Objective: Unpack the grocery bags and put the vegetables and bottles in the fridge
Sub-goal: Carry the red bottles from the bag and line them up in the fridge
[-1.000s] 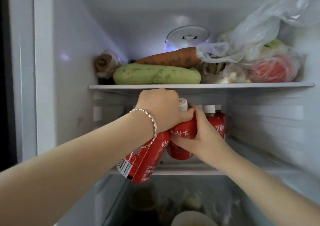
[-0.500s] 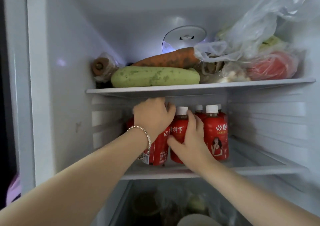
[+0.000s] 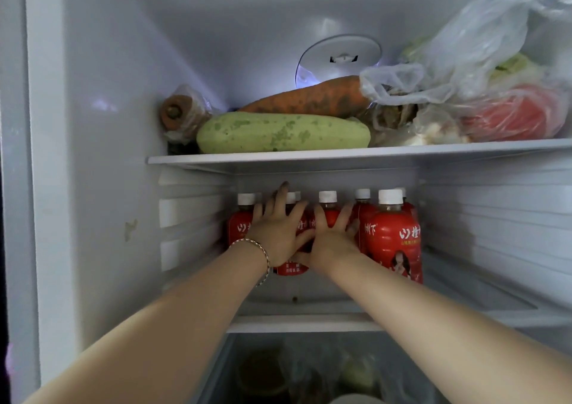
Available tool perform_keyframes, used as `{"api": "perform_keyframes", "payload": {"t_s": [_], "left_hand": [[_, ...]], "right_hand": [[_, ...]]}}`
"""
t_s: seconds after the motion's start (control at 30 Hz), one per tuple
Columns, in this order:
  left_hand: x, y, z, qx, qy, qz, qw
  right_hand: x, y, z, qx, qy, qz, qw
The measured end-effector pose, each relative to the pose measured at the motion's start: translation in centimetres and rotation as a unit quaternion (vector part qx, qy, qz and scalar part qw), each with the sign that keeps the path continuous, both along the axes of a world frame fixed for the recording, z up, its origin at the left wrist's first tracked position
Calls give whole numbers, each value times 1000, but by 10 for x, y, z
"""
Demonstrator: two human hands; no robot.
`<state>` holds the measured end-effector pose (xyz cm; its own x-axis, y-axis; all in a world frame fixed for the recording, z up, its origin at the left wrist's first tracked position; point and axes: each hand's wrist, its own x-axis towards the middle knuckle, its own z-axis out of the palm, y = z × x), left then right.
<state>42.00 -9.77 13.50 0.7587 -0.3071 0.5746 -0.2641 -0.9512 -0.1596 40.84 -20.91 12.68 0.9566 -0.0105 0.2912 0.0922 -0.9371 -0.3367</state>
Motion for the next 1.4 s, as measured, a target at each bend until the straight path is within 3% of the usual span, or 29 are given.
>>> {"api": "perform_keyframes", "payload": {"t_s": [0.1, 0.17, 0.23, 0.33, 0.4, 0.63, 0.77, 0.83, 0.9, 0.93, 0.97, 1.03, 1.1, 1.13, 1.4], "left_hand": [[9, 3, -3, 5, -19, 9, 1000], [9, 4, -7, -39, -59, 29, 997], [5, 2, -13, -186, -80, 77, 976], [1, 2, -12, -456, -6, 89, 886], [0, 4, -10, -491, 20, 81, 867], [-3, 2, -15, -468, 27, 61, 881], [-3, 2, -14, -415, 55, 94, 903], [-5, -4, -12, -360, 40, 145, 921], [-7, -12, -13, -268, 2, 147, 952], [-9, -16, -13, -225, -17, 121, 967], [-10, -20, -13, -191, -30, 89, 977], [-15, -30, -13, -148, -18, 42, 988], [-15, -42, -13, -123, 18, 30, 992], [-15, -48, -13, -111, 34, 33, 993], [-7, -61, -24, -76, 75, 77, 991]], "right_hand": [[7, -2, -1, 9, -13, -1, 1000], [8, -1, -3, 20, -20, 4, 1000], [8, -1, -6, 30, -28, 14, 999], [8, -2, -10, 44, -48, 28, 998], [8, -2, -12, 56, -52, 34, 997], [4, -9, -13, 100, -59, 50, 992], [-14, -6, -7, 49, -36, 37, 997], [-43, -6, -7, -14, -135, 74, 988], [-73, -18, -9, -79, -329, 71, 938], [-86, -28, -8, -93, -384, 28, 918], [-94, -42, -7, -89, -363, -26, 927], [-97, -70, -1, -21, -183, -102, 977], [-84, -89, 3, 46, -8, -112, 993], [-75, -93, 5, 59, 37, -101, 992], [-5, -90, -3, 203, 61, -54, 976]]}}
